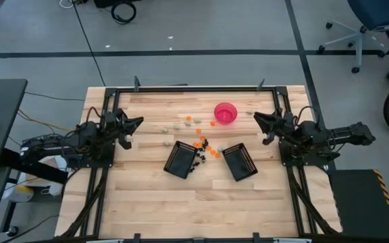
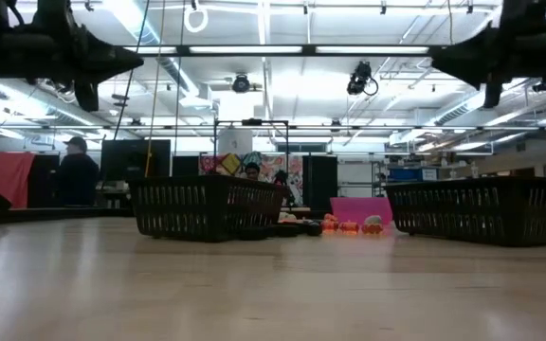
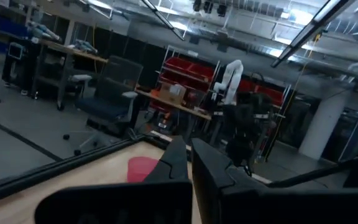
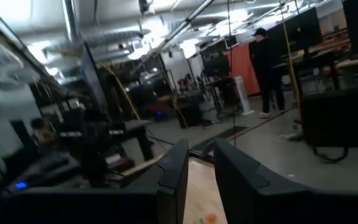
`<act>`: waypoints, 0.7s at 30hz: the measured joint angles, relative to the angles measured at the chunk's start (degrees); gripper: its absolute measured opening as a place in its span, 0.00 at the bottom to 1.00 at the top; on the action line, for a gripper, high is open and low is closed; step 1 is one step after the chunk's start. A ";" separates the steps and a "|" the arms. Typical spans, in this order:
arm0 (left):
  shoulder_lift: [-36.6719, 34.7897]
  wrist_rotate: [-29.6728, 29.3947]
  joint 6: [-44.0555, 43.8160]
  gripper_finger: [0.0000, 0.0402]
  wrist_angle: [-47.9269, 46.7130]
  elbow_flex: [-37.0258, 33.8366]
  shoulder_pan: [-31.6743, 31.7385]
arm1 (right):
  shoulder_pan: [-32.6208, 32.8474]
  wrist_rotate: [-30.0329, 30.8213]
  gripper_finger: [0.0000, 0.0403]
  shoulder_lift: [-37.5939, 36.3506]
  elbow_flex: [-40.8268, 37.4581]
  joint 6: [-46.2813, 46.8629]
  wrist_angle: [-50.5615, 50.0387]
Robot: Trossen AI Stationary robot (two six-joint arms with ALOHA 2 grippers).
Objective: Sort Halloween decoration
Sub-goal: Put the white skull toy into the pink container
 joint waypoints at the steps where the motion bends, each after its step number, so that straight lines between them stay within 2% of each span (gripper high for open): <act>1: 1.37 0.01 0.00 0.00 0.81 0.00 0.00 | -0.79 -0.56 0.20 2.21 1.14 -0.72 -0.04; 8: 11.54 0.01 -1.97 0.00 2.62 2.78 2.76 | -5.67 -3.86 0.20 17.80 8.30 -2.94 -0.75; 13: 17.52 0.02 -1.92 0.00 2.18 6.90 3.71 | -7.91 -7.59 0.20 27.60 14.06 -1.72 -5.28; 21: 26.63 0.03 3.39 0.03 -1.60 13.87 3.85 | -8.56 -11.95 0.20 39.88 23.33 -1.00 -13.41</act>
